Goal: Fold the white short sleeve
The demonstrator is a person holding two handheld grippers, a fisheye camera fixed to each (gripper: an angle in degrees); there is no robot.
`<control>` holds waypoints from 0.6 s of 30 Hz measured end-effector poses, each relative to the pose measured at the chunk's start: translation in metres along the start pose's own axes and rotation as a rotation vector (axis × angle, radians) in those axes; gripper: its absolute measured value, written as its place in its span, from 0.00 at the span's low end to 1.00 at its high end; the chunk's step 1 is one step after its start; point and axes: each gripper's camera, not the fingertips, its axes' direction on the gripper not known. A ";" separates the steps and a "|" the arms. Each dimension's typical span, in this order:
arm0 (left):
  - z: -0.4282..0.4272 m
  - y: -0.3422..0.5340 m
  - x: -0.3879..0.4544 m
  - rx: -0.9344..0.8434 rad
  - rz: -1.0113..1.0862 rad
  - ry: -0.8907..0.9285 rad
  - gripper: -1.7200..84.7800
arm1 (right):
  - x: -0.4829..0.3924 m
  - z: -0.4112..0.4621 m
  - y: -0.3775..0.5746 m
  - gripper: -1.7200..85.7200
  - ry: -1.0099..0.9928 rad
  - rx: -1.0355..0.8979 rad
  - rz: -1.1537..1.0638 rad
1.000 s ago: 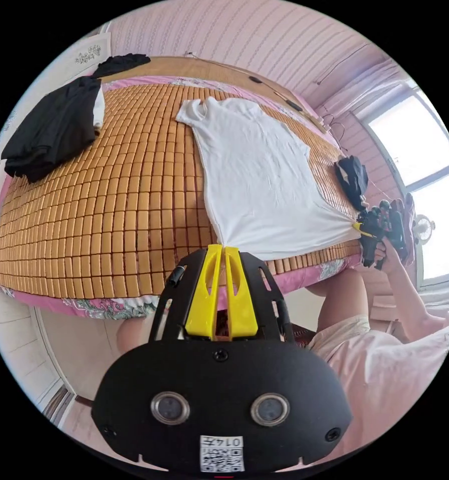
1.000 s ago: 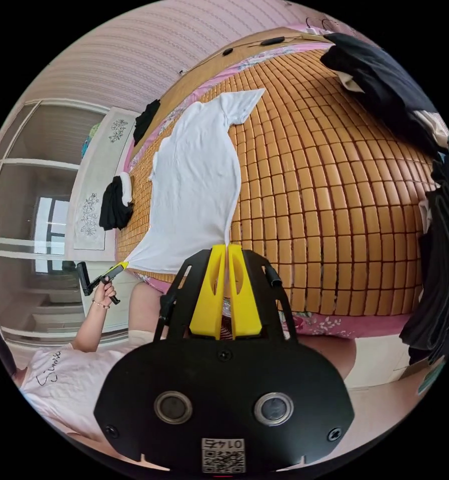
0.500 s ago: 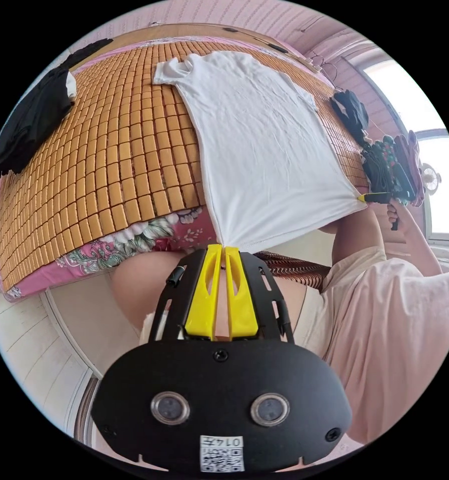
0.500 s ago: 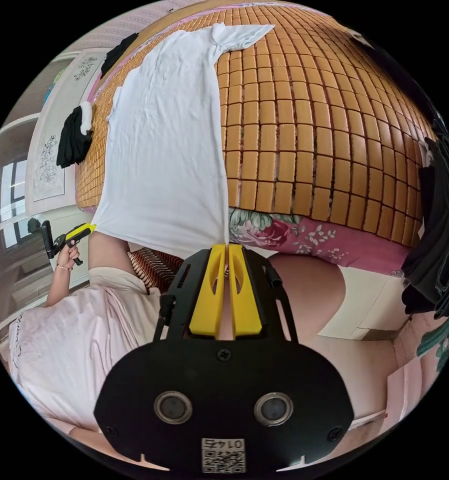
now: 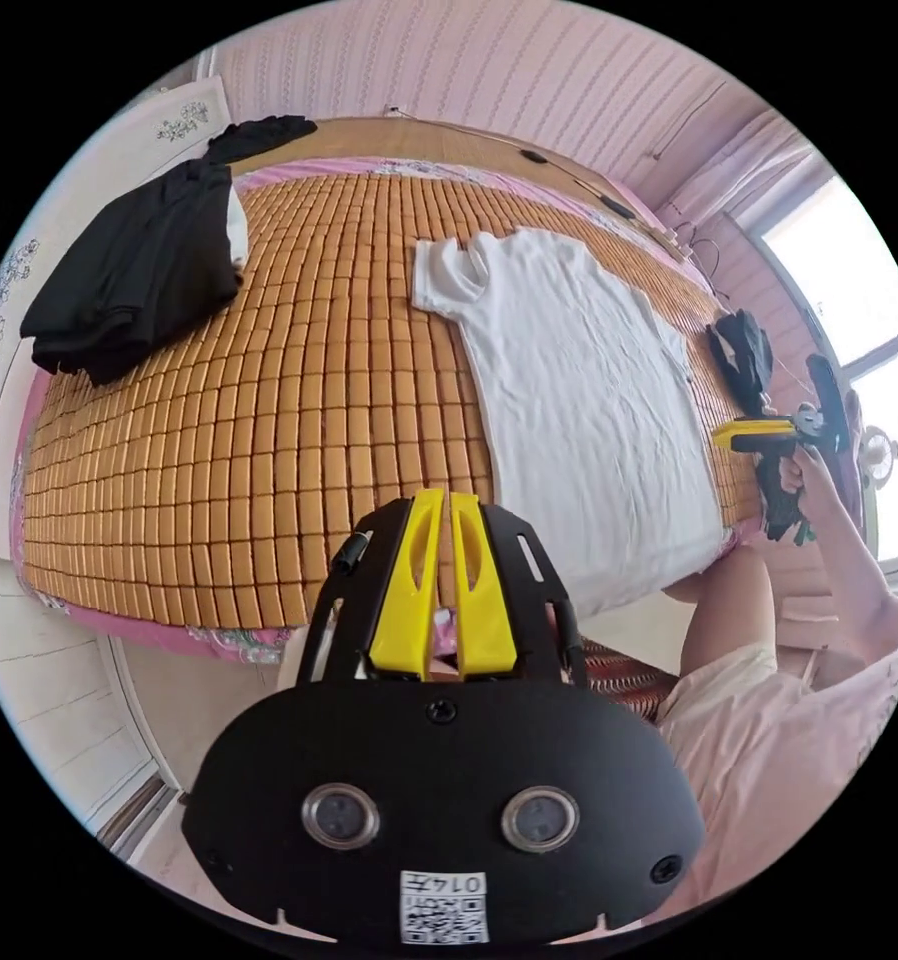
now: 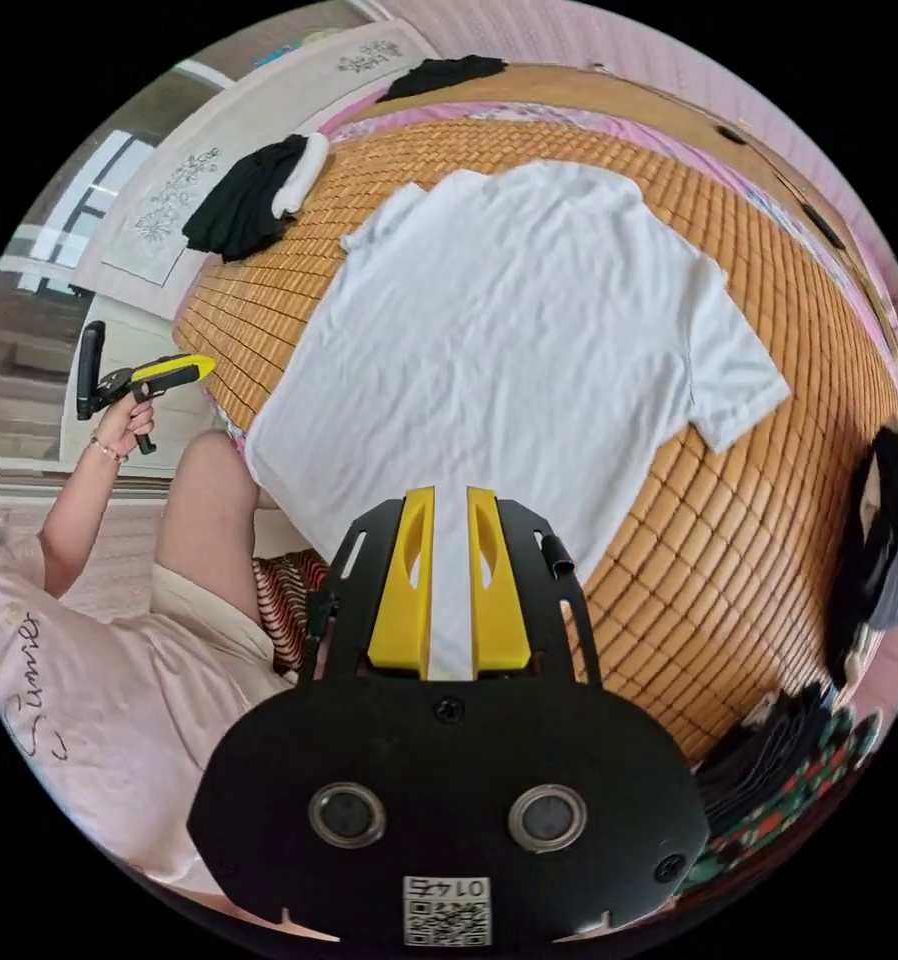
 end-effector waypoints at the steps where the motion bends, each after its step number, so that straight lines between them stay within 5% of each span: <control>1: 0.009 -0.022 -0.002 0.032 -0.027 -0.003 0.02 | -0.012 0.006 -0.038 0.09 -0.001 0.029 -0.064; 10: 0.076 -0.129 -0.009 0.150 -0.125 0.042 0.09 | -0.072 0.078 -0.241 0.10 0.191 0.054 -0.251; 18: 0.105 -0.138 -0.001 0.108 -0.025 0.013 0.05 | -0.070 0.129 -0.274 0.06 0.296 0.055 -0.244</control>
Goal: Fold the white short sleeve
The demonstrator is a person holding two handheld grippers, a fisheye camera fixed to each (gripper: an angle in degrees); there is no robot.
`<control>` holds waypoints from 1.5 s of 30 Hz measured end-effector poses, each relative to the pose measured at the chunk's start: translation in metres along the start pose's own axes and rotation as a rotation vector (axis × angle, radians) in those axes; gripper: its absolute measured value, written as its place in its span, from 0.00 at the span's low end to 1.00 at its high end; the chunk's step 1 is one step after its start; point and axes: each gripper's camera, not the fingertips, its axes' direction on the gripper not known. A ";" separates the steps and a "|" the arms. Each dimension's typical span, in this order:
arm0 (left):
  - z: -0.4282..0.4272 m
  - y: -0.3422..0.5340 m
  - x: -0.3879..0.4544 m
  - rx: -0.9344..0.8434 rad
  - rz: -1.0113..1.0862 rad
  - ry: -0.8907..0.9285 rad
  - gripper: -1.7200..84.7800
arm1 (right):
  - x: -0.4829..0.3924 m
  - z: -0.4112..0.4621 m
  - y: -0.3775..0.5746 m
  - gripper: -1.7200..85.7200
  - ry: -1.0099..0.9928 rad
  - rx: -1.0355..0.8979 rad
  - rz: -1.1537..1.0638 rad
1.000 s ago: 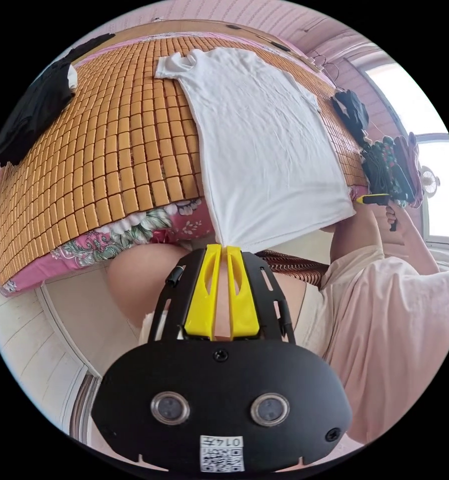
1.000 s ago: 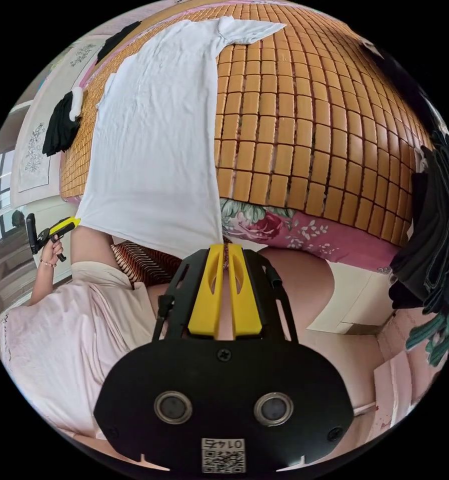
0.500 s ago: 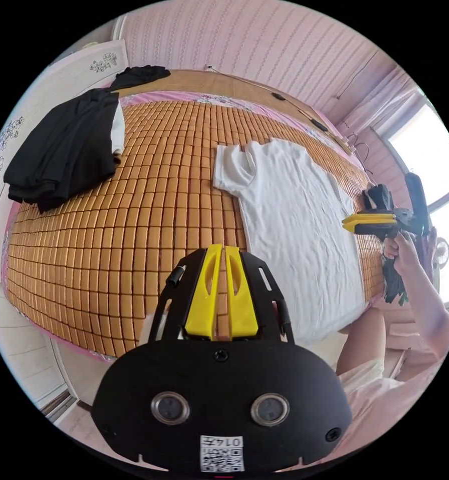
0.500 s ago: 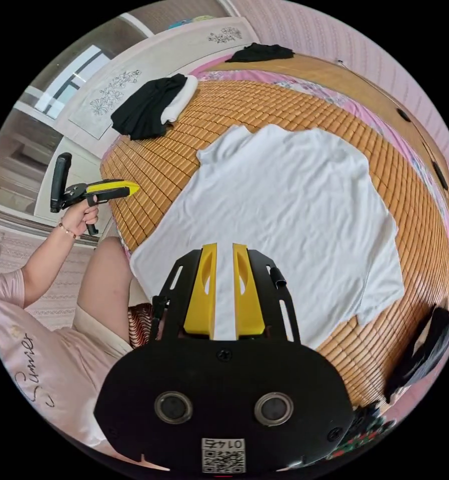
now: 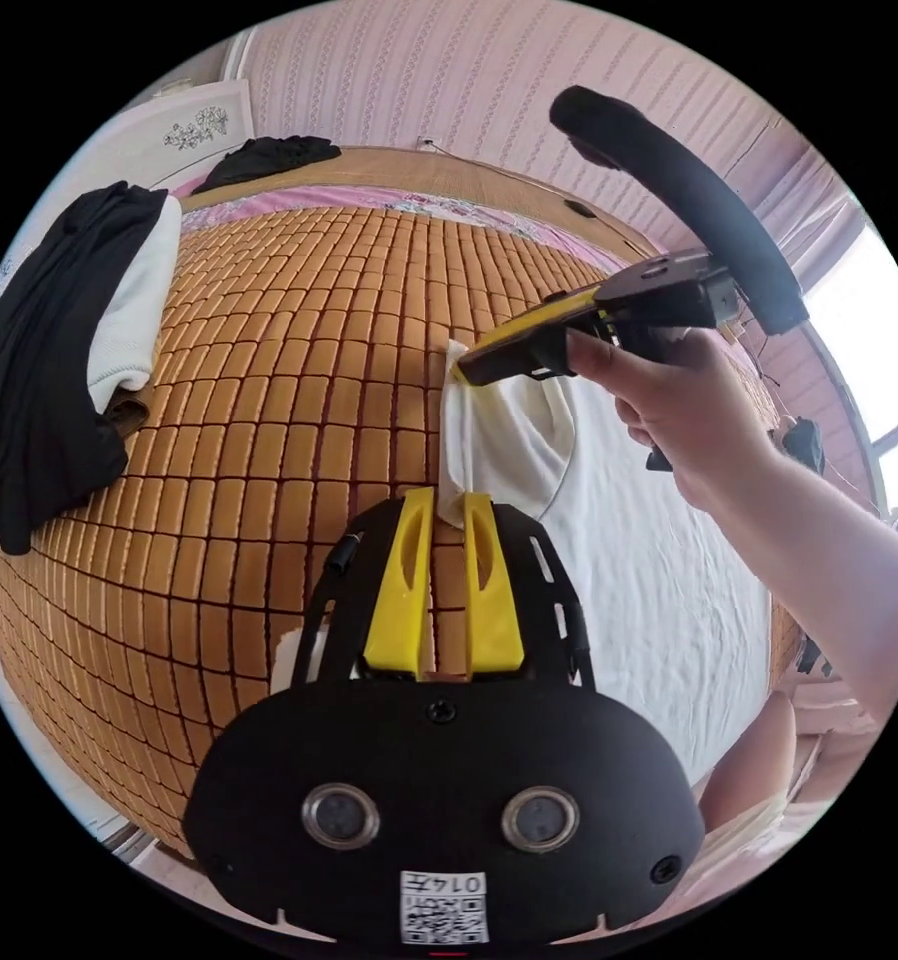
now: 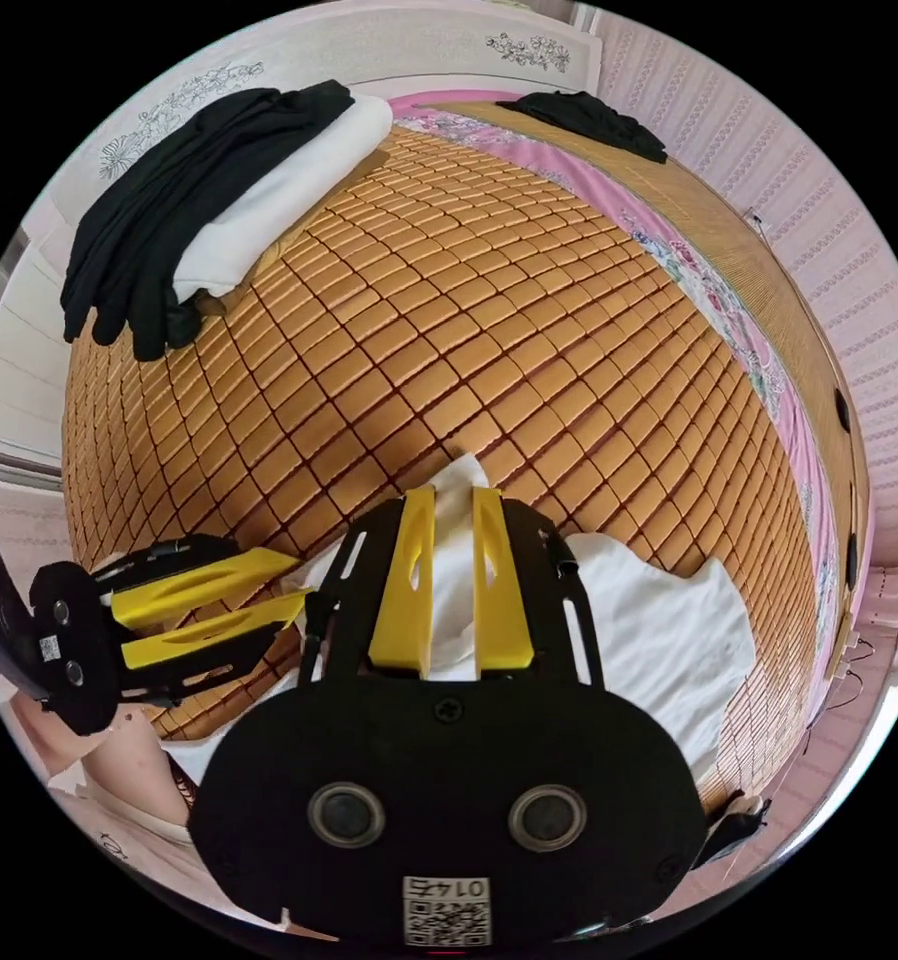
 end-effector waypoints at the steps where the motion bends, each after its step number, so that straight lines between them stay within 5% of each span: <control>1: -0.001 0.002 0.001 0.006 -0.011 0.010 0.02 | 0.000 0.001 0.002 0.03 -0.035 -0.009 -0.016; 8: -0.004 0.015 0.005 0.039 -0.042 0.011 0.01 | -0.013 -0.002 0.014 0.03 -0.158 0.057 -0.106; 14: -0.005 0.008 0.017 0.004 -0.036 -0.013 0.03 | 0.008 -0.030 0.048 0.12 -0.217 0.156 -0.091; 20: -0.023 0.010 0.026 -0.008 -0.026 -0.050 0.07 | 0.093 -0.100 0.196 0.12 -0.157 0.308 0.156; 24: -0.042 0.000 0.047 0.002 0.043 -0.063 0.07 | 0.142 -0.116 0.354 0.11 0.090 0.220 0.478; 31: -0.015 -0.073 0.186 -0.036 0.355 0.093 0.06 | 0.177 -0.106 0.490 0.10 0.077 0.139 0.703; 45: 0.123 -0.165 0.499 -0.201 0.744 0.226 0.09 | 0.173 -0.096 0.521 0.05 0.030 0.296 0.709</control>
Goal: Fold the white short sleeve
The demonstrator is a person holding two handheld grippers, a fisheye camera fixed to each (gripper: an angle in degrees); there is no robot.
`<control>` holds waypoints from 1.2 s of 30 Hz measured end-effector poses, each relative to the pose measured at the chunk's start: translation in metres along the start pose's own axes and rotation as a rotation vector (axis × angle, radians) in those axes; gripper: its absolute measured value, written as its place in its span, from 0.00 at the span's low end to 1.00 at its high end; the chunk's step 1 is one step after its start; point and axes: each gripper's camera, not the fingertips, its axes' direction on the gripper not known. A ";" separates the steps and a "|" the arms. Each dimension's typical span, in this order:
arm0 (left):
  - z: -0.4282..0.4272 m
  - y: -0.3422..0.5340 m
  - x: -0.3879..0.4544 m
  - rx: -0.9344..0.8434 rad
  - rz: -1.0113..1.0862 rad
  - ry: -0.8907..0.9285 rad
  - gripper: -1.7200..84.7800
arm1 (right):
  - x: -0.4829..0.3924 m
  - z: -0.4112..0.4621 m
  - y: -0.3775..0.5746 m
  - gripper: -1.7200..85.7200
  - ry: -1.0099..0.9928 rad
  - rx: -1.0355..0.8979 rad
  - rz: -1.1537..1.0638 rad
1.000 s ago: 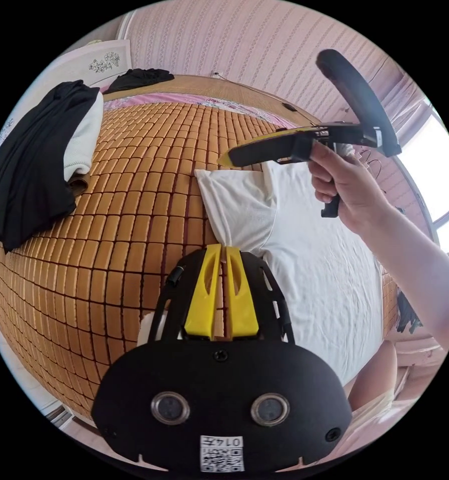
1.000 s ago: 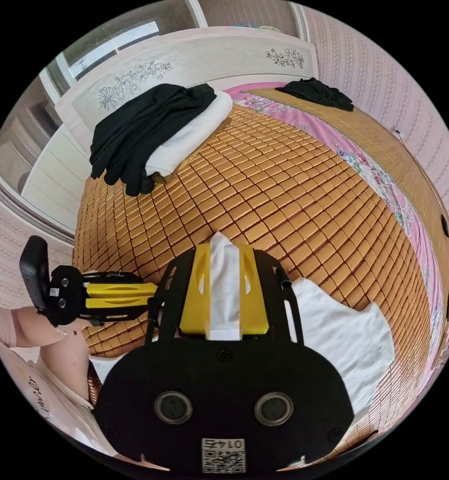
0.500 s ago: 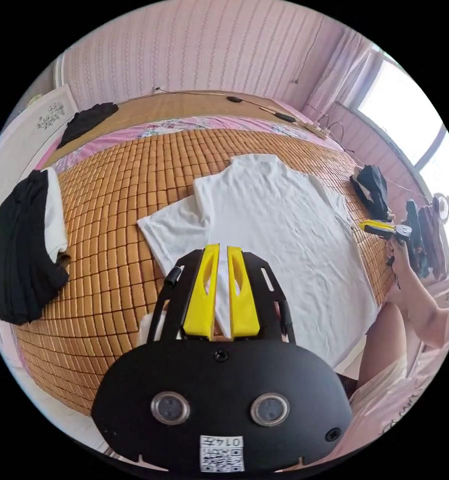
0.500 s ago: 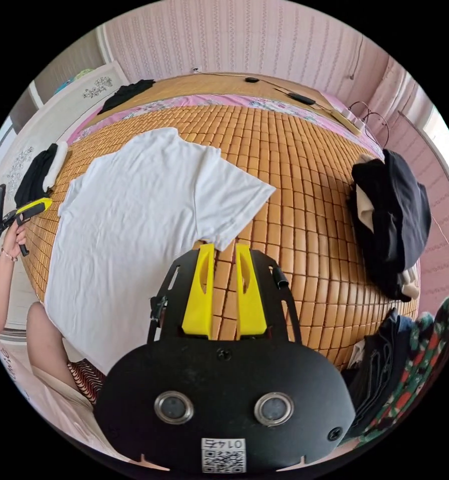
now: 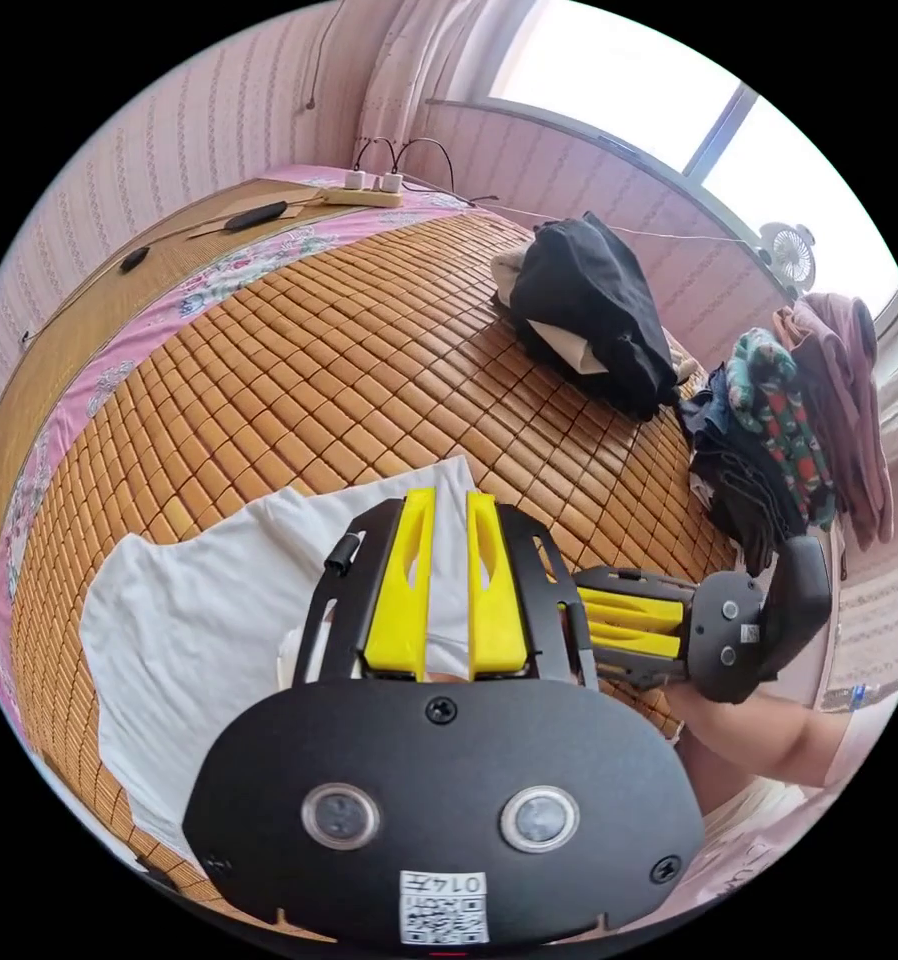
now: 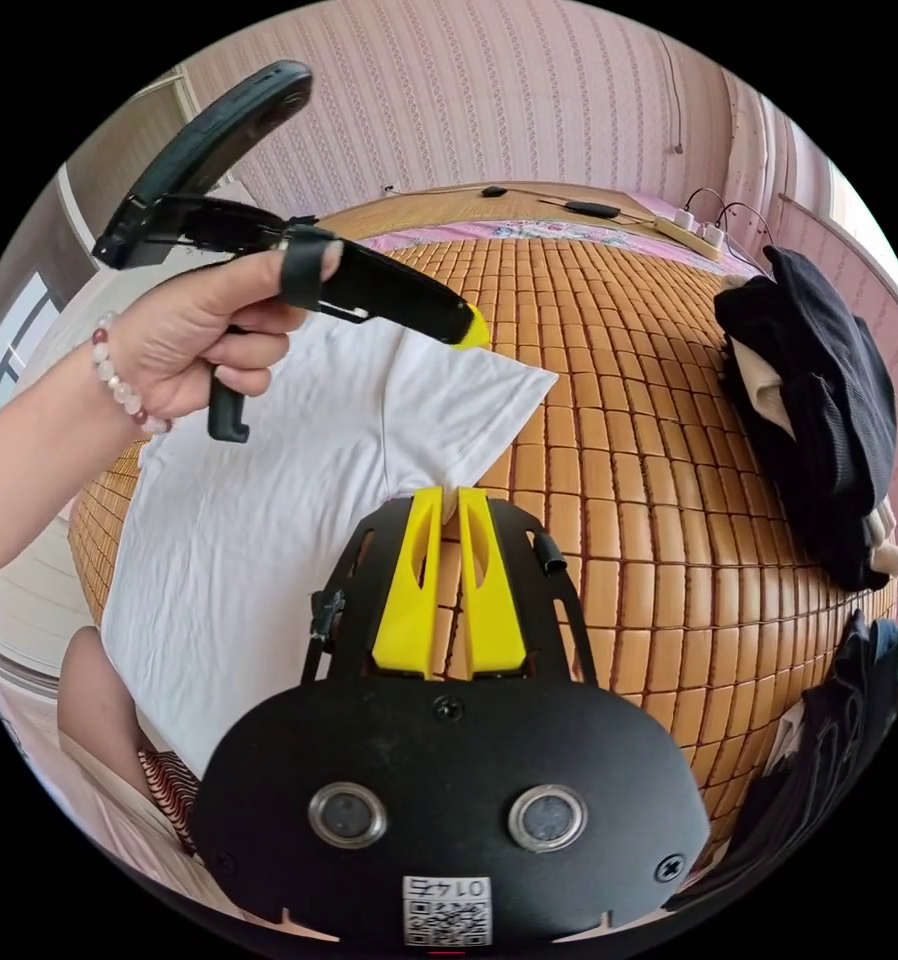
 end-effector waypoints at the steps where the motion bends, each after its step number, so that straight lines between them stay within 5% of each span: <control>1: 0.013 -0.009 0.004 -0.027 -0.005 -0.013 0.09 | -0.001 -0.001 0.002 0.04 0.003 0.000 -0.010; 10: 0.037 -0.029 0.033 -0.022 0.081 -0.033 0.02 | -0.002 -0.004 0.008 0.03 0.013 -0.002 -0.024; 16: 0.037 -0.035 0.028 -0.070 0.029 0.016 0.08 | 0.000 -0.002 0.010 0.03 0.002 -0.001 0.002; 20: -0.016 -0.014 0.017 0.068 0.011 0.009 0.09 | -0.002 -0.005 0.017 0.04 0.001 -0.008 0.009; 24: -0.088 0.065 0.005 0.145 0.021 -0.052 0.09 | -0.008 -0.023 0.039 0.05 -0.039 -0.019 -0.001; 30: -0.137 0.251 -0.007 -0.029 -0.217 -0.268 0.09 | -0.043 -0.031 0.086 0.06 -0.154 -0.185 -0.044; 36: -0.148 0.391 0.001 -0.176 -0.481 -0.228 0.09 | -0.067 -0.029 0.129 0.08 -0.086 -0.369 0.008</control>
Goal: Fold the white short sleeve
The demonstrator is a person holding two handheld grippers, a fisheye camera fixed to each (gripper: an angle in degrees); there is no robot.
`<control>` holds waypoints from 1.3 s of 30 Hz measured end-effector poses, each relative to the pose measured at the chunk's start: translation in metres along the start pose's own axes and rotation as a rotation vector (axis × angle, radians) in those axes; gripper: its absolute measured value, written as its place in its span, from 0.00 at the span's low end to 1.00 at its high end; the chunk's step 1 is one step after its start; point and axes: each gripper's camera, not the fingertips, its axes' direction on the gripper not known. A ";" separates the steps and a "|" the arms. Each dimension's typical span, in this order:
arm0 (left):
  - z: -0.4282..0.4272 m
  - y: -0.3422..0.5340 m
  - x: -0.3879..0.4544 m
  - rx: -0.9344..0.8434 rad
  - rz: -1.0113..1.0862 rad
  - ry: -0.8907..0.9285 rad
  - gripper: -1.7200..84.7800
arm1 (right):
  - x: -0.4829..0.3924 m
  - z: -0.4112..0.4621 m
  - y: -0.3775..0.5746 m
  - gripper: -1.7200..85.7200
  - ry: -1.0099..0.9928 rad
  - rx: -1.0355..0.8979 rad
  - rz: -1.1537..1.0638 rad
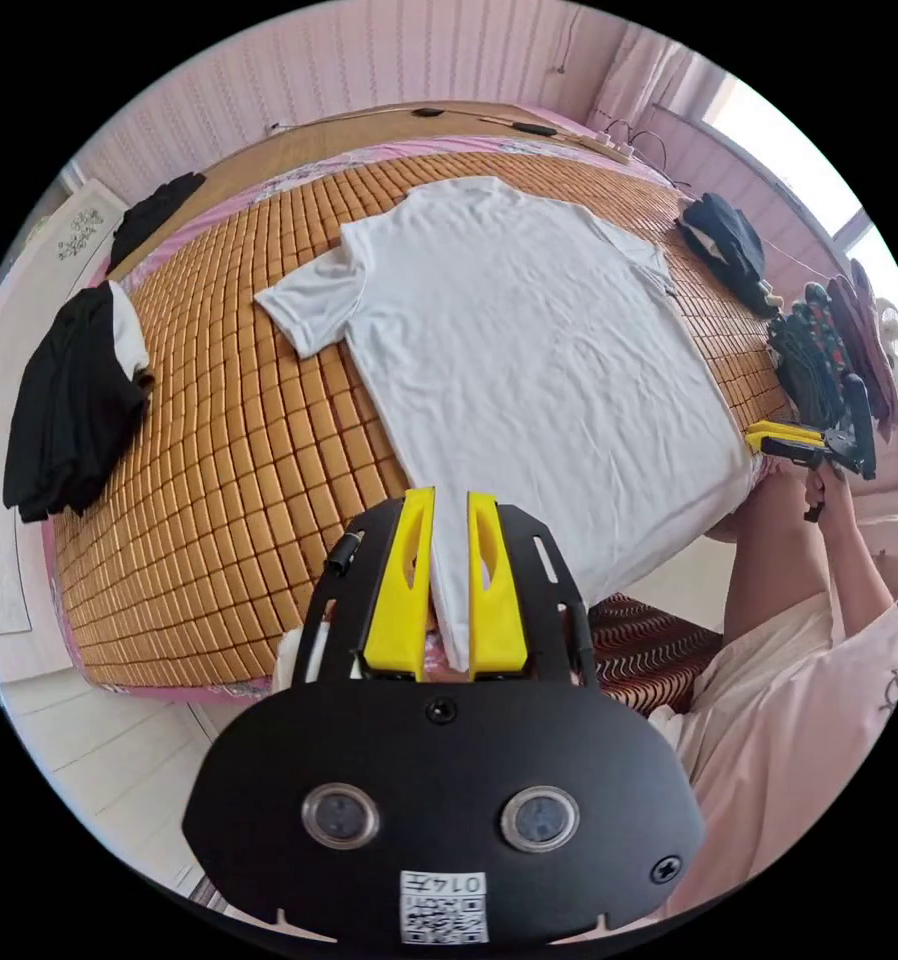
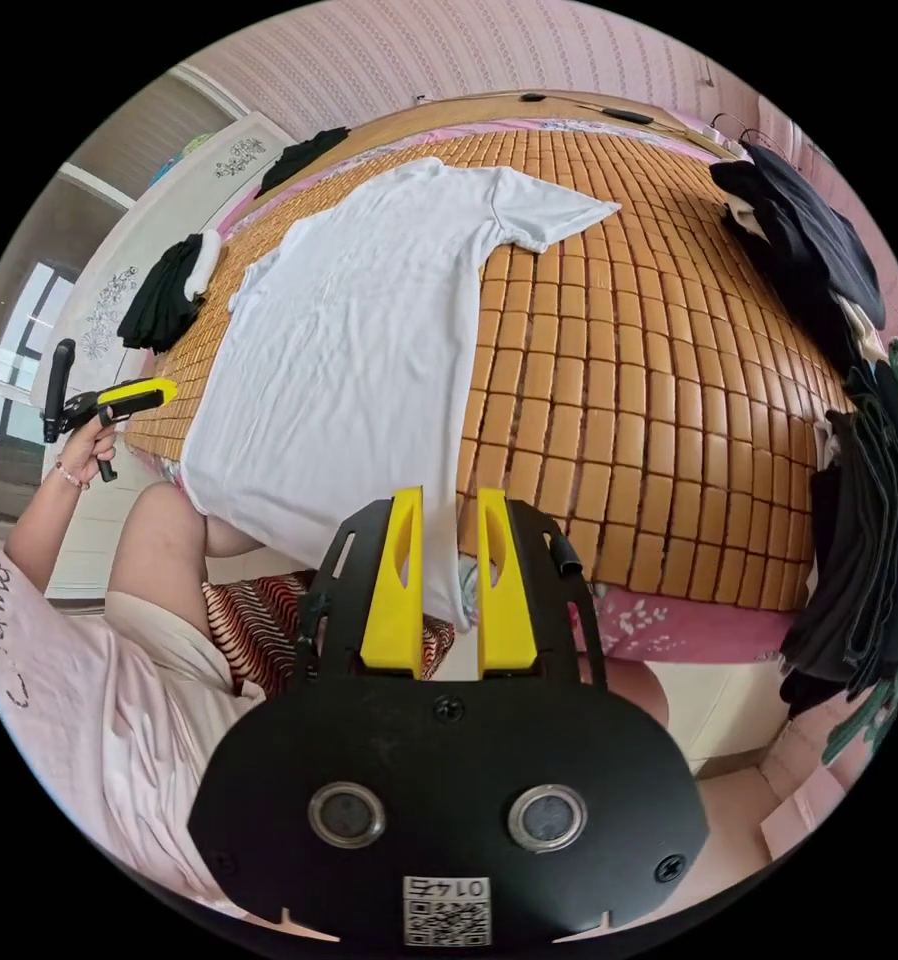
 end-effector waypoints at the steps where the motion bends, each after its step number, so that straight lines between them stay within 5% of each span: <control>1: 0.006 0.012 0.000 -0.042 0.007 -0.005 0.10 | -0.003 0.006 0.003 0.08 0.014 -0.039 0.002; 9: 0.028 0.045 0.014 -0.135 0.046 0.017 0.10 | -0.026 0.044 -0.007 0.07 0.078 -0.240 -0.007; 14: 0.056 0.058 0.018 -0.212 0.107 -0.130 0.03 | -0.039 0.066 -0.016 0.02 0.162 -0.303 -0.030; 23: 0.052 0.085 -0.025 -0.206 0.081 0.062 0.06 | -0.051 0.082 -0.035 0.08 0.217 -0.409 -0.061; 29: 0.016 0.092 -0.092 0.035 -0.075 0.097 0.06 | -0.089 0.053 -0.098 0.09 0.314 -0.299 -0.178; 34: 0.022 0.061 -0.157 0.282 -0.275 0.114 0.06 | -0.204 0.049 -0.217 0.09 0.152 -0.053 -0.525; 39: 0.045 0.027 -0.185 0.345 -0.337 0.114 0.09 | -0.308 0.084 -0.310 0.09 0.060 0.021 -0.722</control>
